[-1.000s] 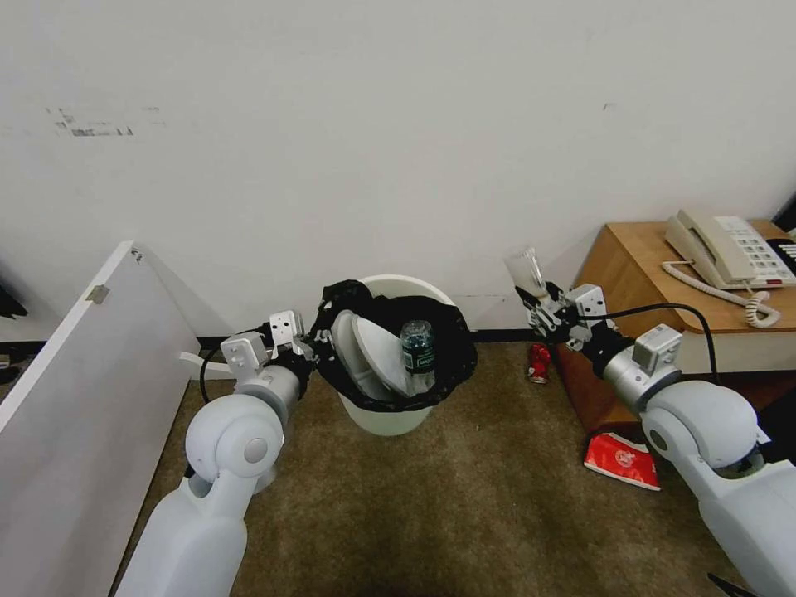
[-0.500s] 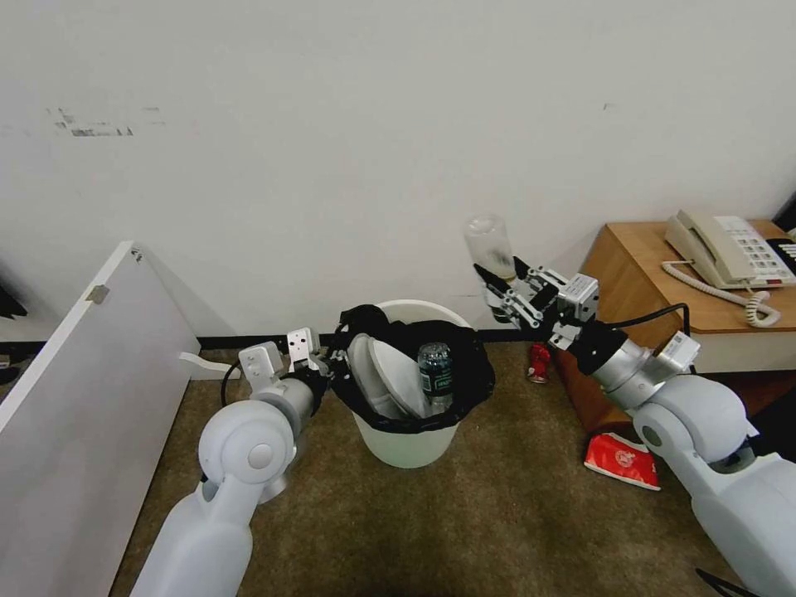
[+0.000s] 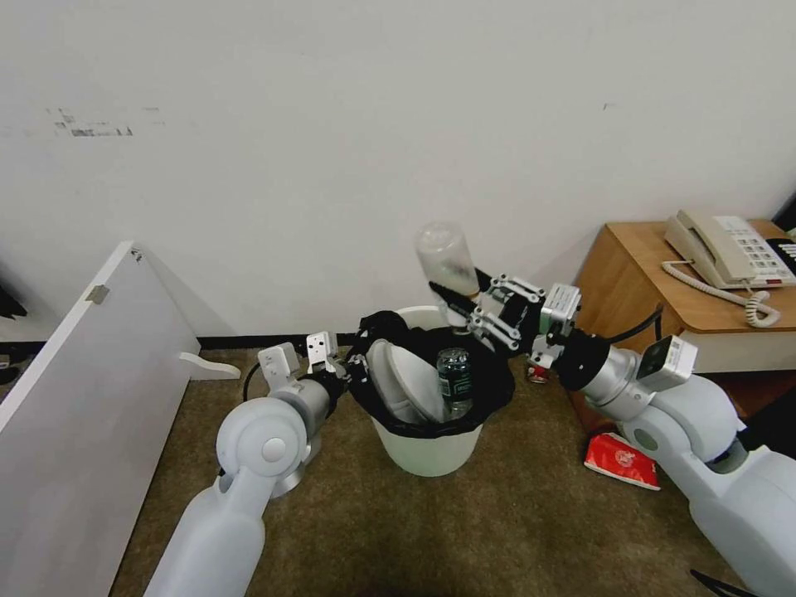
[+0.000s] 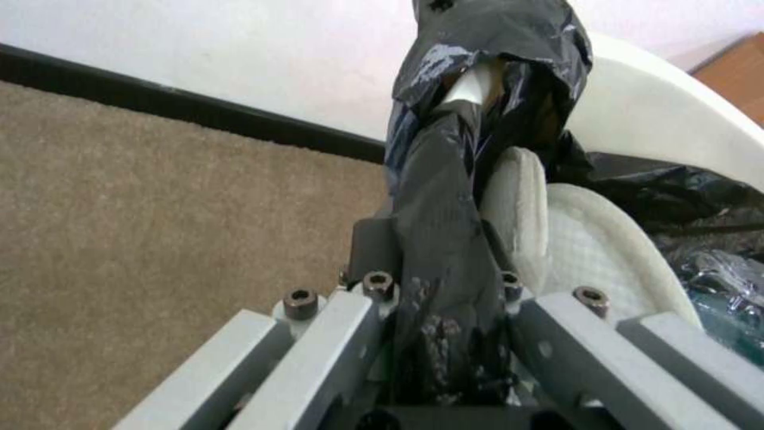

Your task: Pick up the trash bin, then pick up the garbage from the floor and place it into the trash bin.

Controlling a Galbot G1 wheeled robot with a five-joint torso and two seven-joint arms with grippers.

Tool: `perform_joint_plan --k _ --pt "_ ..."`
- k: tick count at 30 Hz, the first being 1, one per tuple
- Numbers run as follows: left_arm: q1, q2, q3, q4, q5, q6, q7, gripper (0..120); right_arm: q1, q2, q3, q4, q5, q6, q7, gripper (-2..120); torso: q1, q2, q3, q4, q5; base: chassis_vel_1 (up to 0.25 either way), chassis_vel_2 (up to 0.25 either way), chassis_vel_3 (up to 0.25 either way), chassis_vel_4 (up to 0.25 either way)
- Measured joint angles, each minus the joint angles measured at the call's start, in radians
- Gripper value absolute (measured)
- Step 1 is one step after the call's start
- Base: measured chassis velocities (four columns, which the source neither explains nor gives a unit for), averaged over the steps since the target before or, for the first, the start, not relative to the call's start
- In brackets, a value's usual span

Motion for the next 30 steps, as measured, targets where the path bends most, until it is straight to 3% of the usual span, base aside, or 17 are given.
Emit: perform_joint_plan --k 30 --pt "-0.006 0.002 0.009 -0.014 0.002 -0.008 0.018 4 -0.010 0.007 -0.053 -0.055 -0.037 -0.006 0.019 26 0.000 0.000 0.000 0.0000 0.0000 0.000 0.000 0.000 0.000"
